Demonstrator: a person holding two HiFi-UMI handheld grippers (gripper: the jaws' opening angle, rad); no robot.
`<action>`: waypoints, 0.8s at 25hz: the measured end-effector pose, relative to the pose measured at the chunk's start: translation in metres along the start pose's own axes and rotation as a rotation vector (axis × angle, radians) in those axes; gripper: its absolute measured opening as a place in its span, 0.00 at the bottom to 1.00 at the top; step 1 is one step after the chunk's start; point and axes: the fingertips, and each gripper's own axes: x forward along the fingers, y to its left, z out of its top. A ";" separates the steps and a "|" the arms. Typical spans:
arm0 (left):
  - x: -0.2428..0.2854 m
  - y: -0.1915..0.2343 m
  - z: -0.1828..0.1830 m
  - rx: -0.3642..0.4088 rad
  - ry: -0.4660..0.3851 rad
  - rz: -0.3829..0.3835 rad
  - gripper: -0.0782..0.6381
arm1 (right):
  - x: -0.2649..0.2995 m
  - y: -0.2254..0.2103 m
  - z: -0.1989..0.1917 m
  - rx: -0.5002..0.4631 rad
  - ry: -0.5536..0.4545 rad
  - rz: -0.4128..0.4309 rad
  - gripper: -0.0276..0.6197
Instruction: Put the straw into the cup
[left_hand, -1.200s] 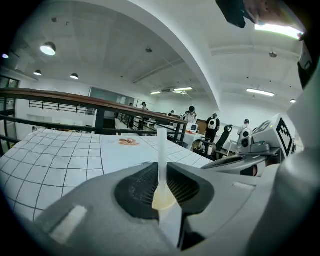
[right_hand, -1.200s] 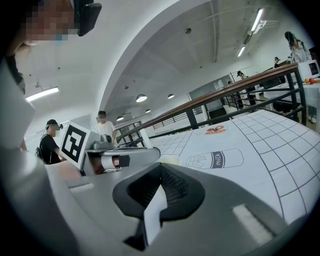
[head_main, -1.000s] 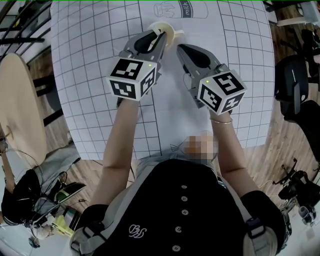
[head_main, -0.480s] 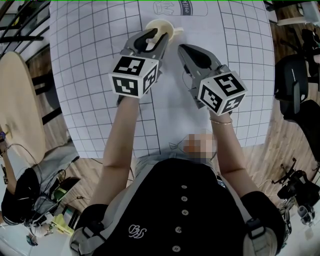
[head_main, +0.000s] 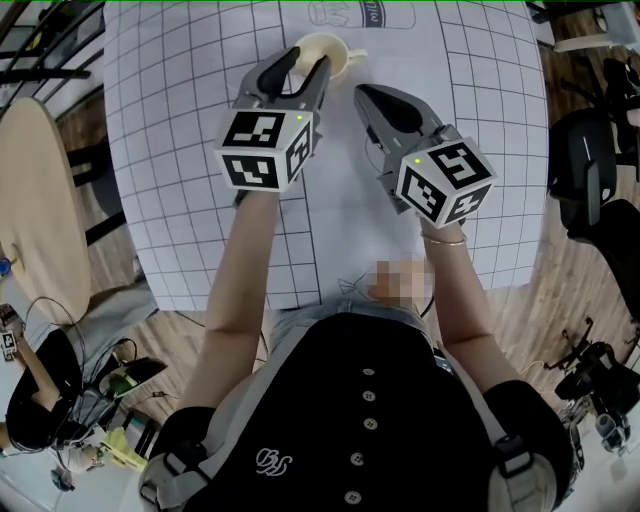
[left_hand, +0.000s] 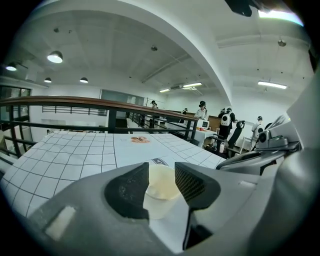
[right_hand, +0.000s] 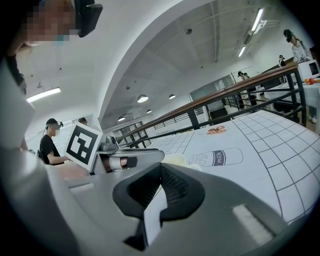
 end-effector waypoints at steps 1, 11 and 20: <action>-0.003 0.001 0.002 -0.003 -0.007 0.014 0.33 | -0.002 0.001 0.001 -0.003 -0.003 0.000 0.04; -0.049 -0.002 0.022 0.007 -0.055 0.052 0.40 | -0.032 0.032 0.007 -0.031 -0.045 -0.011 0.04; -0.102 -0.028 0.029 0.025 -0.119 -0.007 0.40 | -0.061 0.067 0.009 -0.056 -0.090 -0.032 0.04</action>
